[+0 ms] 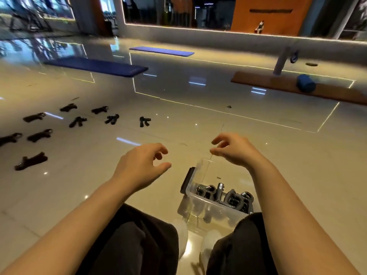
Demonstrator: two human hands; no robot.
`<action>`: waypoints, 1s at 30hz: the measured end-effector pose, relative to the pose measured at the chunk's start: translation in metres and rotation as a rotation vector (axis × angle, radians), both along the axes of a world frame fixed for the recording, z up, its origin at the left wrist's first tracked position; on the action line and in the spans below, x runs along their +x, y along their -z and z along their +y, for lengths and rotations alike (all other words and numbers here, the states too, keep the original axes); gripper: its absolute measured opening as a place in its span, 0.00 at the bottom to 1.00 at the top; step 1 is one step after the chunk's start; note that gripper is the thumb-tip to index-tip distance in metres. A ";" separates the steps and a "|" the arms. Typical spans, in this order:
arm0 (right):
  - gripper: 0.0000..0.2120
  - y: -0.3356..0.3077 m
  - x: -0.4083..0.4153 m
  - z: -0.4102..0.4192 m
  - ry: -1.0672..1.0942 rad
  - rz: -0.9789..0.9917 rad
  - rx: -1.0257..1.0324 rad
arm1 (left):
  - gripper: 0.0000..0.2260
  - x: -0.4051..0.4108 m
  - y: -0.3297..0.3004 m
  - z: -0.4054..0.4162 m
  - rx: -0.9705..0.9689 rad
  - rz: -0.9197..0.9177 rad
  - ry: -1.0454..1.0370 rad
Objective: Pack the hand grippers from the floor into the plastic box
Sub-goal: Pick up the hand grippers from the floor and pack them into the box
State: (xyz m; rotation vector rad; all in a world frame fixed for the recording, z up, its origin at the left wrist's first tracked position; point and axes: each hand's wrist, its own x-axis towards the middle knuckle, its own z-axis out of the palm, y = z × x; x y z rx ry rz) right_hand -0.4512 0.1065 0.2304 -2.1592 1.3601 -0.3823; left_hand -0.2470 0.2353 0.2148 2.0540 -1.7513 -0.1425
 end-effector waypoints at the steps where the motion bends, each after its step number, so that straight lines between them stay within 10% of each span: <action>1: 0.17 0.002 0.011 0.001 -0.047 0.016 0.008 | 0.16 0.009 -0.007 0.006 -0.025 -0.003 -0.030; 16: 0.21 0.028 0.237 -0.020 -0.449 0.096 -0.049 | 0.26 0.208 0.027 0.051 0.136 -0.151 -0.412; 30: 0.25 -0.019 0.493 0.023 -0.736 -0.035 -0.166 | 0.22 0.415 0.030 0.108 -0.070 0.214 -0.746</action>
